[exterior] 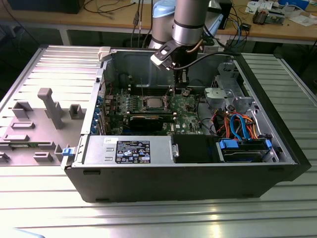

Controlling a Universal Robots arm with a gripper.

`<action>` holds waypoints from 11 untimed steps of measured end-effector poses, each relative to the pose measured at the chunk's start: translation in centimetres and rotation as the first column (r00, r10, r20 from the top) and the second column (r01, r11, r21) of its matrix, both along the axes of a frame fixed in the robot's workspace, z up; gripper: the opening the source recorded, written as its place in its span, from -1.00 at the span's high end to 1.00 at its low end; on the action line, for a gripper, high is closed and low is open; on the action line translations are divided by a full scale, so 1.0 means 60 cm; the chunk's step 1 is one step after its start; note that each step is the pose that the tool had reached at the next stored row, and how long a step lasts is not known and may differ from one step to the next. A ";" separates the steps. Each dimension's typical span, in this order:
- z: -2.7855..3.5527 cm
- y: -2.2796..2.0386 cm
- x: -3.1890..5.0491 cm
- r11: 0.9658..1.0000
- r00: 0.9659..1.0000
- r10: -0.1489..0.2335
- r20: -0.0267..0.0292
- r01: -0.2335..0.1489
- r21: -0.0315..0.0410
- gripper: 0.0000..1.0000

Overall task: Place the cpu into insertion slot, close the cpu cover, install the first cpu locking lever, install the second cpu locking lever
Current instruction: 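Close the cpu cover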

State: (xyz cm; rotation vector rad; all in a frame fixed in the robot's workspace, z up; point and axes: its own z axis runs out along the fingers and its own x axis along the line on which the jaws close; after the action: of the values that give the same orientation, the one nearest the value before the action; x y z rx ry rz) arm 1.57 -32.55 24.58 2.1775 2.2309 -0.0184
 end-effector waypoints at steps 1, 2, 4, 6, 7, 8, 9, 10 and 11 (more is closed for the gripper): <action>0.000 0.0000 -0.001 1.000 1.000 0.000 0.000 0.000 0.000 0.79; 0.000 0.0000 -0.002 1.000 1.000 0.000 0.000 0.000 0.000 0.79; 0.000 0.0000 -0.005 1.000 1.000 0.000 0.000 0.000 0.000 0.79; 0.000 0.0000 -0.007 1.000 1.000 0.000 0.000 0.000 0.000 0.79; 0.000 0.0000 -0.008 1.000 1.000 0.000 0.000 0.000 0.000 0.79; 0.000 0.0000 -0.008 1.000 1.000 0.000 0.000 0.000 0.000 0.79; 0.000 0.0000 -0.009 1.000 1.000 0.000 0.000 0.000 0.000 0.79; 0.000 0.0000 -0.009 1.000 1.000 0.000 0.000 0.000 0.000 0.79; 0.000 0.0000 -0.009 1.000 1.000 0.000 0.000 0.000 0.000 0.79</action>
State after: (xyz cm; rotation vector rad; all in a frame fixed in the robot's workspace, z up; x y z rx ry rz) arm 1.01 -32.55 24.58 2.1774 2.2310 -0.0185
